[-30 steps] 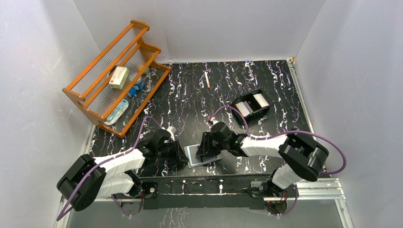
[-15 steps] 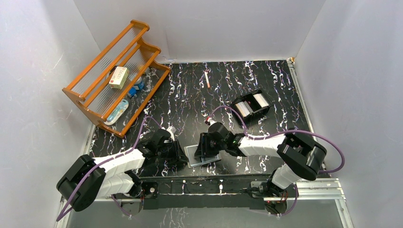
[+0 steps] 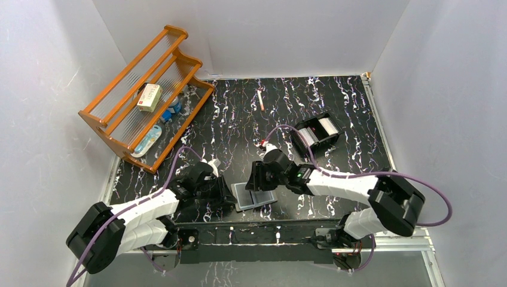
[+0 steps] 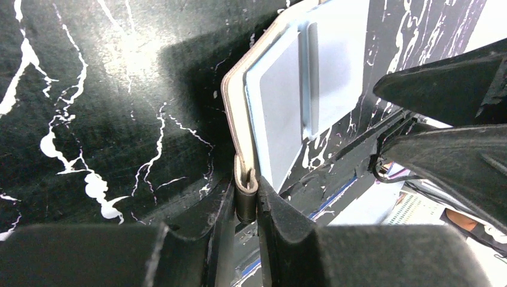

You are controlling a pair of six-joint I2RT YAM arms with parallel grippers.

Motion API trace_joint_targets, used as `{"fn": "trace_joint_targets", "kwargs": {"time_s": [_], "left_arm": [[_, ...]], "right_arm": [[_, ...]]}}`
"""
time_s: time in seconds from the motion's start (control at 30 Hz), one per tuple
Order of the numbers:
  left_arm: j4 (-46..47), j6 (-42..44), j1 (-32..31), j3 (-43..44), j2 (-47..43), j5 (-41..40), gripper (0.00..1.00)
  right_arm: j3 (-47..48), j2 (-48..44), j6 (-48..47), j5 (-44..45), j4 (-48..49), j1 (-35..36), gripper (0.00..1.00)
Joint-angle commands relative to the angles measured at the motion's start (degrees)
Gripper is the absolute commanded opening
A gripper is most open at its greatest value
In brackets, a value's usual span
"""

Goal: Put the credit cards into the card holder
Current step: Insert the credit card into the card holder.

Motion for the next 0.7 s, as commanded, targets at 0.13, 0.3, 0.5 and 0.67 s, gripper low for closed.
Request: {"fn": "trace_joint_targets", "kwargs": {"time_s": [0.13,0.3,0.5,0.67], "left_arm": [[-2.2,0.6,0.0,4.6,-2.4,1.7,0.28],[-2.9,0.9,0.0,5.0,-2.0,1.3,0.33],[-6.7,2.7,0.0,5.7,-2.2,-1.2,0.33],[-9.1,4.1,0.0,6.6,-2.6,-2.8,0.25]], "right_arm": [[-0.7,-7.4,-1.0,6.5,-6.5,-2.5,0.65],[-4.4,-9.3,1.1,4.6,-5.3,-4.9,0.71],[-9.1,-10.9,4.0,2.1,-2.9,-6.9,0.74],[-11.4,-11.6,5.2,2.9,-1.9,-7.2,0.75]]}}
